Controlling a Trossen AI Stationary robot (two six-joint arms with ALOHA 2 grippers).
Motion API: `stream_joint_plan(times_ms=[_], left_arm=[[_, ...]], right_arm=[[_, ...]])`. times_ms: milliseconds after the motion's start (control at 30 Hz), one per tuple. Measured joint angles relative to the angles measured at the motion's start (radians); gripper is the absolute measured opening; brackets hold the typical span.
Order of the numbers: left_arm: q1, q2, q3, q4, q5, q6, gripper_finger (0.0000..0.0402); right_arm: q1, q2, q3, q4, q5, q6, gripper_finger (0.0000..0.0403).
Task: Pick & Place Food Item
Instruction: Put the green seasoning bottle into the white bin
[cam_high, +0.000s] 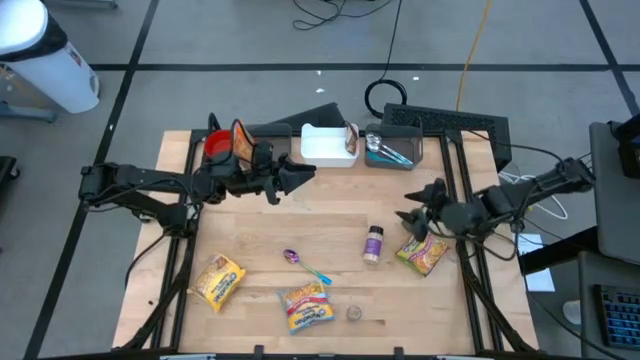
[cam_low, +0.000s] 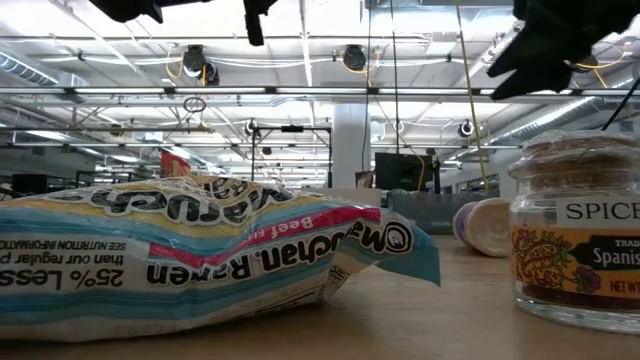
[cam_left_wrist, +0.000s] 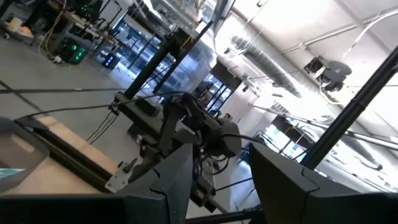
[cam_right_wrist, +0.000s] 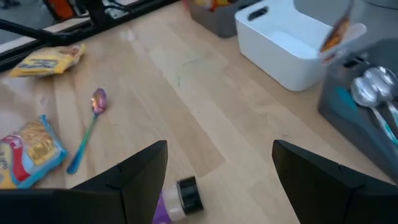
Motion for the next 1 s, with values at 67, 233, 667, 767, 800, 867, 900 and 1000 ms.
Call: stream_joint_plan(times_ms=[67, 233, 667, 767, 800, 867, 900, 1000], left_arm=[[0.000, 0.000, 0.000, -0.010, 0.000, 0.000, 0.0168], [0.000, 0.000, 0.000, -0.012, -0.002, -0.001, 0.0168], [-0.003, 0.000, 0.000, -0.044, -0.003, -0.061, 0.0168], [-0.003, 0.000, 0.000, -0.042, -0.008, -0.068, 0.0168], [-0.003, 0.000, 0.000, -0.043, -0.013, -0.068, 0.0168], [-0.003, 0.000, 0.000, -0.051, -0.027, -0.069, 0.0168], [-0.003, 0.000, 0.000, -0.053, -0.031, -0.069, 0.0168], [-0.003, 0.000, 0.000, -0.060, -0.034, -0.069, 0.0168]], right_arm=[[0.058, -0.026, -0.027, -0.025, 0.065, 0.063, 0.0283], [0.158, -0.060, -0.079, -0.025, 0.157, 0.122, 0.0283], [0.275, -0.063, -0.191, -0.118, 0.221, 0.334, 0.0277], [0.292, -0.063, -0.191, -0.133, 0.258, 0.339, 0.0277], [0.293, -0.063, -0.191, -0.147, 0.253, 0.340, 0.0276], [0.294, -0.063, -0.191, -0.187, 0.240, 0.362, 0.0276], [0.295, -0.063, -0.191, -0.212, 0.230, 0.381, 0.0276], [0.304, -0.063, -0.191, -0.278, 0.225, 0.433, 0.0276]])
